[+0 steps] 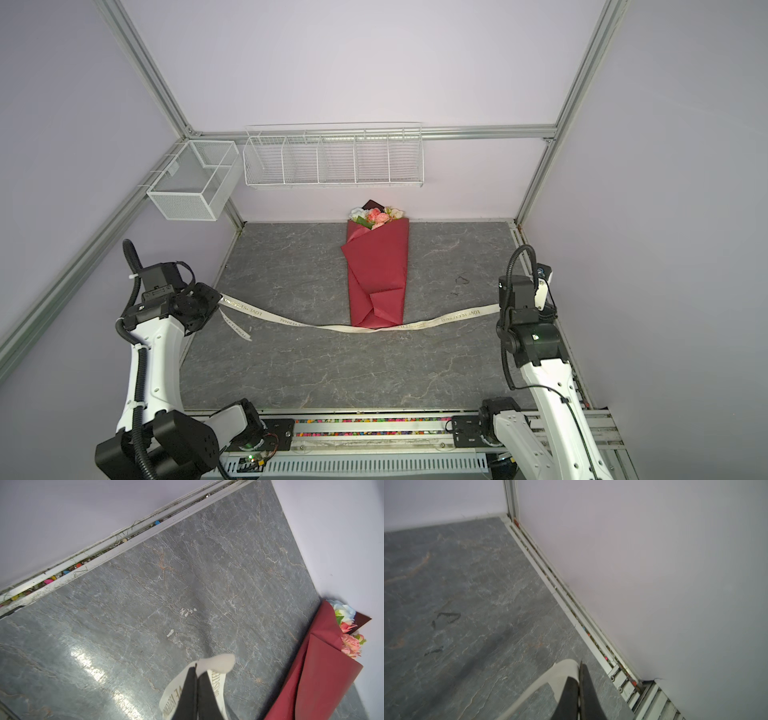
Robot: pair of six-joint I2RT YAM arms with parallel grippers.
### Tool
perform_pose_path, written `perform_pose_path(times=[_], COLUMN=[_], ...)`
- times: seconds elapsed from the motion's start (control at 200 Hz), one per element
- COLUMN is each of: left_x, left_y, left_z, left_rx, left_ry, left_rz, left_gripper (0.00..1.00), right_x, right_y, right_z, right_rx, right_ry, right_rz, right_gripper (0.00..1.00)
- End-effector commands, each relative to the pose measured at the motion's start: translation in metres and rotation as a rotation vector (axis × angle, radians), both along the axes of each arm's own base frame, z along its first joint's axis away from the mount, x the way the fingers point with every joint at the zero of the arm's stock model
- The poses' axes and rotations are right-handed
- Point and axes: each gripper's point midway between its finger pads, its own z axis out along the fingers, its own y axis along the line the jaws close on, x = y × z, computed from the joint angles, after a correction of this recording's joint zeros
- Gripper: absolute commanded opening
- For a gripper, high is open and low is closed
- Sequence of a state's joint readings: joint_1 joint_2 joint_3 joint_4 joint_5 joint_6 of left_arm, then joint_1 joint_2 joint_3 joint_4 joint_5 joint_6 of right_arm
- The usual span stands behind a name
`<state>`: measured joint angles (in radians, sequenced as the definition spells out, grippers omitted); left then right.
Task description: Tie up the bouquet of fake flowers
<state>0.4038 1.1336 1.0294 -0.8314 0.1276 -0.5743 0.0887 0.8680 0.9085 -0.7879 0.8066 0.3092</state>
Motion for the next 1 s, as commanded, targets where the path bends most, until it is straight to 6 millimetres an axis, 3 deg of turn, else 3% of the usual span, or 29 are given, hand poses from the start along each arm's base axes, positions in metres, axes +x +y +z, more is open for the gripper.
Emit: perform_pose_path(times=[0.0,0.135,0.29,0.41,0.48,0.57,0.63,0.685,0.795,0.865,0.94,0.995], left_x=[0.008,0.002,-0.009,-0.012,-0.015,-0.015,-0.011,-0.011,-0.017,-0.011,-0.002,-0.003], left_y=[0.005,0.012,0.02,0.018,0.023,0.025,0.021,0.018,0.02,0.01,-0.011,-0.017], left_z=[-0.017,-0.027,-0.03,-0.018,-0.006,0.009,0.014,0.015,0.014,0.014,0.015,0.015], left_rx=[-0.015,0.008,0.044,0.051,0.096,0.123,0.108,0.091,0.1,0.049,-0.037,-0.054], left_ry=[0.011,0.06,0.072,0.024,-0.001,-0.047,-0.082,-0.099,-0.093,-0.124,-0.161,-0.165], left_rz=[0.015,0.041,0.087,0.079,0.1,0.109,0.096,0.093,0.121,0.082,-0.013,-0.038], left_gripper=[0.0,0.0,0.0,0.0,0.0,0.0,0.0,0.0,0.0,0.0,0.0,0.0], right_x=[0.012,0.016,0.025,0.015,0.009,-0.002,0.006,0.019,0.034,0.029,0.022,0.015], right_y=[0.008,0.018,0.049,0.046,0.035,0.004,0.003,0.018,0.081,0.111,0.125,0.134], right_z=[-0.047,-0.091,-0.098,-0.081,-0.063,-0.036,-0.016,-0.019,-0.057,-0.093,-0.108,-0.108], right_rx=[0.188,0.322,0.465,0.44,0.373,0.23,0.226,0.296,0.62,0.786,0.874,0.915], right_ry=[0.079,0.167,0.155,0.096,0.053,0.013,-0.037,-0.032,0.022,0.025,0.025,0.035], right_rz=[-0.022,-0.033,0.119,0.131,0.107,-0.023,-0.025,0.043,0.218,0.265,0.285,0.316], right_gripper=[0.07,0.08,0.15,0.06,0.06,0.12,0.13,0.14,0.14,0.16,0.24,0.35])
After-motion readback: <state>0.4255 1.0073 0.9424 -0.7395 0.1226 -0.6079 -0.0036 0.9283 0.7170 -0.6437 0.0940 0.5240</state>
